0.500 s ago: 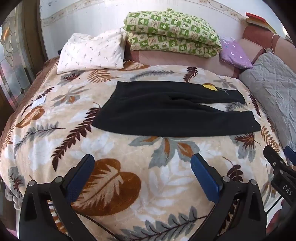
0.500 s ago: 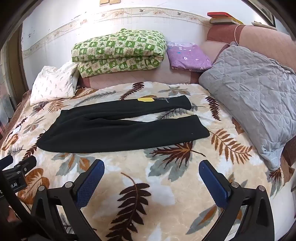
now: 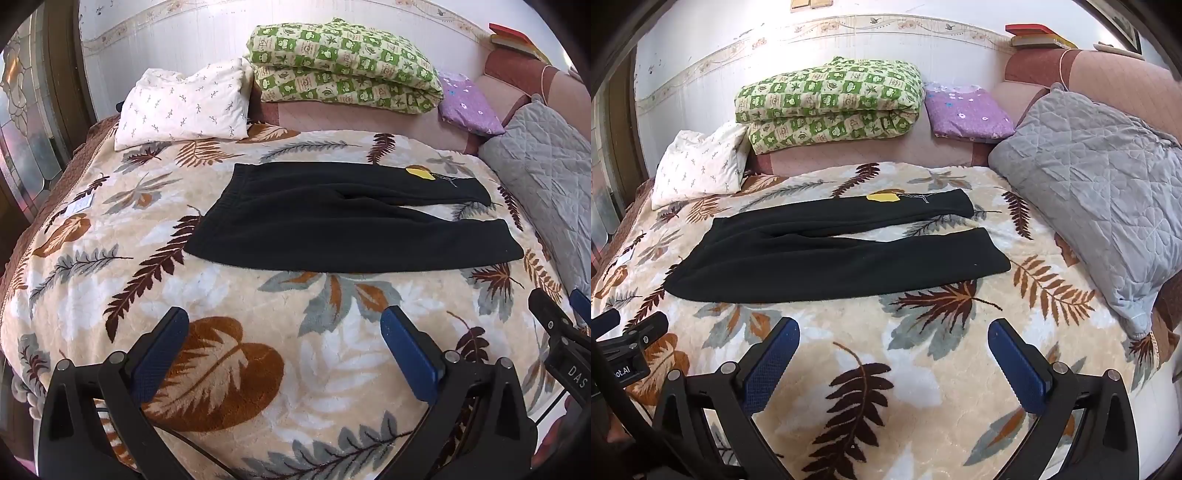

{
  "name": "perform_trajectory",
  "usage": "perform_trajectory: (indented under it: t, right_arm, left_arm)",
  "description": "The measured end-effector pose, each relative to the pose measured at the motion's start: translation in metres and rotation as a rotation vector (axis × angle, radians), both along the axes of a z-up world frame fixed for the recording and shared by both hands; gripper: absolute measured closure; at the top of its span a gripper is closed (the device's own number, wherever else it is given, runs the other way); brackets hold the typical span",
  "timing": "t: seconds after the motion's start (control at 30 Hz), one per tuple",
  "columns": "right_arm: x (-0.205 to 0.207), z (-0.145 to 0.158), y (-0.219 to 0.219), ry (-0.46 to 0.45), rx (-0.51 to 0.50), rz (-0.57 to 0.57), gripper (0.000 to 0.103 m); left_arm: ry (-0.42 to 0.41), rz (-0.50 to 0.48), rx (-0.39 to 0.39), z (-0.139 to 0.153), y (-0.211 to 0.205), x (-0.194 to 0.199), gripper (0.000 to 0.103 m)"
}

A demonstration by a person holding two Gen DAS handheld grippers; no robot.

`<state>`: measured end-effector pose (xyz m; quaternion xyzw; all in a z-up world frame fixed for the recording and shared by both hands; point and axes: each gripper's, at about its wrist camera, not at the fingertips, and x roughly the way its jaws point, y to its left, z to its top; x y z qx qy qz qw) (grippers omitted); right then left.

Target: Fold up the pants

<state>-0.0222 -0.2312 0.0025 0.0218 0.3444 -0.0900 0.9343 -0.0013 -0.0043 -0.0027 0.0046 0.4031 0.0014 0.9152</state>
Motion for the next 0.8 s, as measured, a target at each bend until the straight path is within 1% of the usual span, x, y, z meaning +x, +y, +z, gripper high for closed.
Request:
perform_trajectory:
  t: [0.8]
  right_arm:
    - [0.0001, 0.0024, 0.0024, 0.002, -0.003, 0.004, 0.001]
  left_arm:
    - [0.006, -0.005, 0.003, -0.0011, 0.0009, 0.0035, 0.000]
